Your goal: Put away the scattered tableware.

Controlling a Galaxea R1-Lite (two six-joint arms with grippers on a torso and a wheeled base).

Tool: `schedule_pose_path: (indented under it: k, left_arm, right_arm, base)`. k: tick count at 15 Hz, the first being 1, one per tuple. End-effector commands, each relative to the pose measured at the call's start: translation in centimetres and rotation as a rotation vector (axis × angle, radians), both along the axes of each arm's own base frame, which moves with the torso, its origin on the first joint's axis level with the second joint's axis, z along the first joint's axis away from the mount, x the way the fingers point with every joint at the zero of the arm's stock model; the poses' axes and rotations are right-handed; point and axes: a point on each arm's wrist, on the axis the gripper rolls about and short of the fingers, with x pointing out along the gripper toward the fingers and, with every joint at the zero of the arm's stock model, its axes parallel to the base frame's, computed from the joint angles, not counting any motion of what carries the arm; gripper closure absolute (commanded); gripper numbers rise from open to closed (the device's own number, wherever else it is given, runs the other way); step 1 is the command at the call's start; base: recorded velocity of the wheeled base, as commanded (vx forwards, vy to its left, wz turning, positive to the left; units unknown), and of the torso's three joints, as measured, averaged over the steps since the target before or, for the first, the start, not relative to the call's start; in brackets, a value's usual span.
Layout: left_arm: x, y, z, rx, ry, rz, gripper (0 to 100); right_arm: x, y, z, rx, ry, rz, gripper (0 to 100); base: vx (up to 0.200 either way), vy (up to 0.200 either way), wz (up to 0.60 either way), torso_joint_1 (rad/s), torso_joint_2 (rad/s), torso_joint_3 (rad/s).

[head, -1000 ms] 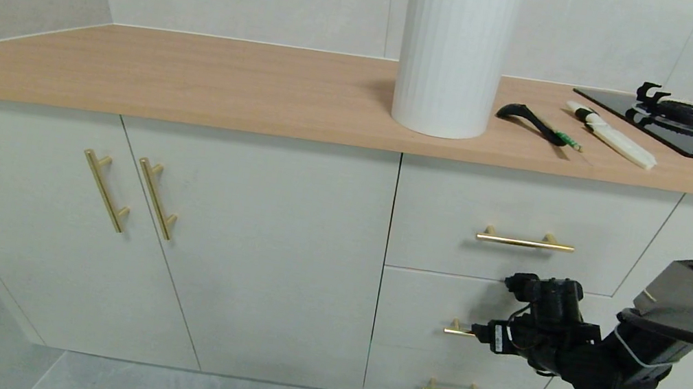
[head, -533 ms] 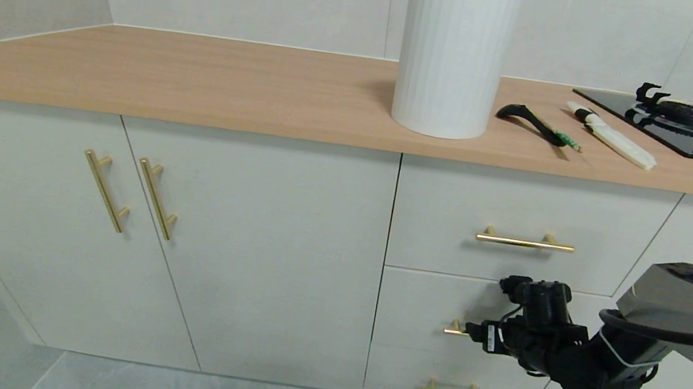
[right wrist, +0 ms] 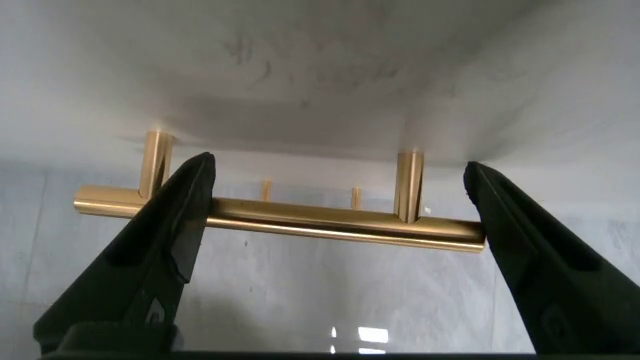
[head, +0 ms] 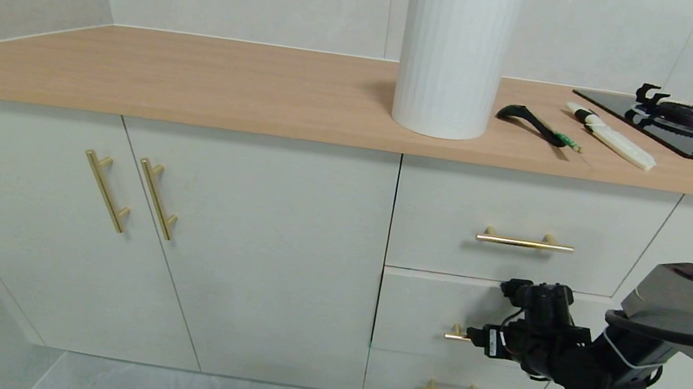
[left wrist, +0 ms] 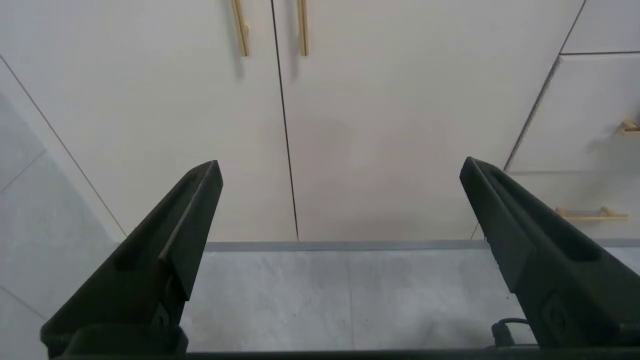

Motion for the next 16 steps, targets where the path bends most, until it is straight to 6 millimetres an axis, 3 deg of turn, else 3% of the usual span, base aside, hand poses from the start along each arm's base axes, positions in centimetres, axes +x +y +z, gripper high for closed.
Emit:
schedule_pose_path:
  k: [1, 4, 7, 10, 12, 14, 16]
  left_arm:
    - [0.0, 0.0, 0.0, 0.000, -0.001, 0.000, 0]
    - [0.0, 0.0, 0.0, 0.000, 0.001, 0.000, 0]
    - [0.0, 0.0, 0.0, 0.000, 0.001, 0.000, 0]
    - [0.0, 0.0, 0.0, 0.000, 0.001, 0.000, 0]
    - [0.0, 0.0, 0.0, 0.000, 0.001, 0.000, 0]
    - [0.0, 0.0, 0.0, 0.000, 0.001, 0.000, 0]
    - [0.0, 0.0, 0.0, 0.000, 0.001, 0.000, 0]
  right_arm:
    - [-0.5, -0.1, 0.6, -0.003, -0.001, 0.002, 0]
    - [-0.9, -0.1, 0.7, -0.006, 0.004, 0.006, 0]
    - [-3.4, 0.0, 2.8, -0.032, 0.054, 0.045, 0]
    - [-6.0, -0.3, 6.2, -0.036, 0.075, 0.068, 0]
    - [-8.2, -0.3, 10.0, -0.029, 0.039, 0.094, 0]
    - [-10.4, 0.0, 15.4, -0.007, -0.035, 0.128, 0]
    - [-10.9, -0.1, 17.6, 0.001, -0.058, 0.131, 0]
  base:
    - [0.000, 0.000, 0.00, 0.000, 0.00, 0.000]
    - [0.000, 0.000, 0.00, 0.000, 0.00, 0.000]
    - [0.000, 0.000, 0.00, 0.000, 0.00, 0.000]
    - [0.000, 0.000, 0.00, 0.000, 0.00, 0.000]
    - [0.000, 0.000, 0.00, 0.000, 0.00, 0.000]
    - [0.000, 0.000, 0.00, 0.000, 0.00, 0.000]
    - [0.000, 0.000, 0.00, 0.000, 0.00, 0.000]
